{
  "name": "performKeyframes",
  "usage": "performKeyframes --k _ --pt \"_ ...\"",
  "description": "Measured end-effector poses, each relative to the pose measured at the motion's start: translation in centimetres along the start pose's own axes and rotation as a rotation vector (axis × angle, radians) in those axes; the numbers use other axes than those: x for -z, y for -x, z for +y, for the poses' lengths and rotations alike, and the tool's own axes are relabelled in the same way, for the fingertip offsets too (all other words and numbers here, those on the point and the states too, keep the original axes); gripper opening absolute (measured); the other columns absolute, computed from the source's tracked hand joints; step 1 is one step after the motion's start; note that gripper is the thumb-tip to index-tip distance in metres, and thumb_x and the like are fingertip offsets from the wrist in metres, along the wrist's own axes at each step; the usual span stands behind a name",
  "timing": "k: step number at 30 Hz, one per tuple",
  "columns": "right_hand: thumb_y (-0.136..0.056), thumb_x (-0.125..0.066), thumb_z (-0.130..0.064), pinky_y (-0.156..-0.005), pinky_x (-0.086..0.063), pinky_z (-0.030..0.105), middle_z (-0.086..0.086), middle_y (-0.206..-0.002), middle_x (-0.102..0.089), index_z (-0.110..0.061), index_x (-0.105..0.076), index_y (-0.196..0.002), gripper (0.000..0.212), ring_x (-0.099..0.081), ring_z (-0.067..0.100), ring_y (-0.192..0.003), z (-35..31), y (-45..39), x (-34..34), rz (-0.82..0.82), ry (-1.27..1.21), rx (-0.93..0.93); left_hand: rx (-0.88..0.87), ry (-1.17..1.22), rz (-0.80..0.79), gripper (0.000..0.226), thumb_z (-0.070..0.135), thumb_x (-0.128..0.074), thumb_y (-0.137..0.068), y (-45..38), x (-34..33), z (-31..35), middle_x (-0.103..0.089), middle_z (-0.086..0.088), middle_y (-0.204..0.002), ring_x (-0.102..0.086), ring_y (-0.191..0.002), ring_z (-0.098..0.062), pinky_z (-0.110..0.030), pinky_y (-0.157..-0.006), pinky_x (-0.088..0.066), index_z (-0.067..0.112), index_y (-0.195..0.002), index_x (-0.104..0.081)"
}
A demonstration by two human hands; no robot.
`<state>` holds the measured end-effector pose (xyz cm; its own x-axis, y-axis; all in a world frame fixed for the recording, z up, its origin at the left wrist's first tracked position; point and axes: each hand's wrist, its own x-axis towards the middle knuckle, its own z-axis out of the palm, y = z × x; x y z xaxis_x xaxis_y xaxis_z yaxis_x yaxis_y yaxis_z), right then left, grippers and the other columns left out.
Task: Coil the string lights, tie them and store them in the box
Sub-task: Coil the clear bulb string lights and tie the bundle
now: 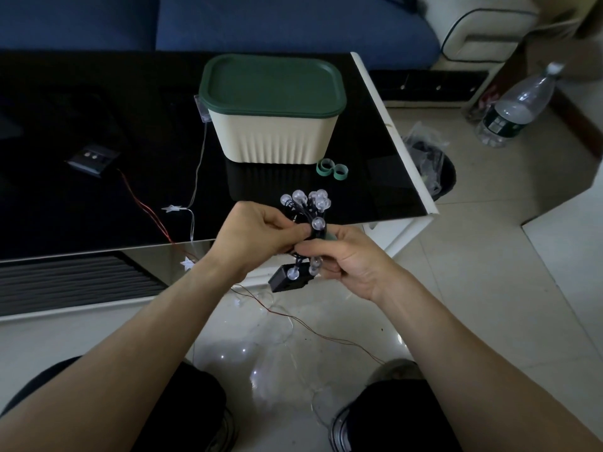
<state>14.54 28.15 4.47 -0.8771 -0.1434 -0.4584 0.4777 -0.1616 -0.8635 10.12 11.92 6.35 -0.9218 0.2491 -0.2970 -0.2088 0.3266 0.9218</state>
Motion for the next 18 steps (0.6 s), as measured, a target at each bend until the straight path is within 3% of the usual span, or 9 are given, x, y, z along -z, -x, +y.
performKeyframes --k 4,6,8,11,15,16,18 --pt "-0.086 -0.073 -0.003 -0.037 -0.027 0.015 -0.01 -0.045 -0.054 -0.011 -0.065 -0.077 0.014 -0.039 0.001 -0.034 0.3 0.1 -0.6 0.093 -0.028 -0.006 0.032 0.006 -0.106 0.027 0.018 -0.063 -0.095 -0.3 0.0 0.1 -0.073 -0.023 -0.085 -0.073 -0.085 -0.03 -0.036 -0.086 -0.058 -0.004 -0.081 -0.072" --pt "-0.085 -0.073 -0.005 -0.035 -0.023 0.016 -0.008 -0.043 -0.05 -0.01 -0.064 -0.075 0.015 -0.034 0.003 -0.032 0.5 -0.2 -1.0 0.164 -0.069 -0.022 0.046 0.059 -0.112 0.029 0.015 -0.06 -0.096 -0.2 -0.1 0.3 -0.072 -0.027 -0.09 -0.072 -0.09 -0.033 -0.036 -0.087 -0.059 -0.01 -0.086 -0.071" --pt "-0.082 -0.076 -0.009 -0.038 -0.018 0.02 -0.002 -0.047 -0.045 -0.008 -0.064 -0.077 0.013 -0.026 0.007 -0.036 0.7 -0.7 -1.2 0.204 -0.071 -0.038 0.012 0.002 -0.042 0.032 0.02 -0.063 -0.093 -0.2 -0.4 0.1 -0.07 -0.029 -0.086 -0.071 -0.081 -0.032 -0.037 -0.08 -0.06 -0.008 -0.082 -0.071" --pt "-0.077 -0.078 -0.014 -0.039 -0.018 0.022 0.002 -0.054 -0.05 -0.011 -0.065 -0.072 0.015 -0.03 0.008 -0.038 0.8 -0.9 -1.6 0.23 -0.079 -0.045 -0.183 -0.299 0.116 0.032 0.024 -0.063 -0.091 0.4 -0.6 0.2 -0.068 -0.02 -0.066 -0.055 -0.054 -0.021 -0.028 -0.051 -0.045 0.003 -0.071 -0.073" --pt "-0.082 -0.076 -0.014 -0.041 -0.025 0.022 0.004 -0.06 -0.06 -0.01 -0.068 -0.076 0.011 -0.04 0.008 -0.04 0.8 -0.7 -1.8 0.24 -0.087 -0.024 -0.252 -0.334 0.137 0.036 0.027 -0.062 -0.092 0.7 -0.3 0.7 -0.066 -0.019 -0.062 -0.052 -0.048 -0.018 -0.027 -0.046 -0.041 0.003 -0.069 -0.073" --pt "-0.082 -0.077 -0.015 -0.043 -0.028 0.023 0.007 -0.066 -0.065 -0.008 -0.071 -0.081 0.009 -0.045 0.01 -0.043 0.8 -0.7 -1.9 0.244 -0.061 -0.019 -0.222 -0.305 0.087 0.038 0.031 -0.062 -0.092 0.5 -0.2 0.7 -0.067 -0.018 -0.063 -0.057 -0.052 -0.021 -0.027 -0.049 -0.046 0.004 -0.067 -0.072" --pt "-0.08 -0.08 -0.02 -0.054 -0.042 0.026 0.012 -0.081 -0.075 -0.004 -0.075 -0.091 0.02 -0.062 0.015 -0.057 1.0 -0.8 -1.9 0.264 0.001 0.0 -0.153 -0.211 -0.041 0.046 0.047 -0.061 -0.085 0.1 0.1 0.4 -0.067 -0.02 -0.068 -0.066 -0.07 -0.036 -0.041 -0.071 -0.059 0.007 -0.063 -0.069"
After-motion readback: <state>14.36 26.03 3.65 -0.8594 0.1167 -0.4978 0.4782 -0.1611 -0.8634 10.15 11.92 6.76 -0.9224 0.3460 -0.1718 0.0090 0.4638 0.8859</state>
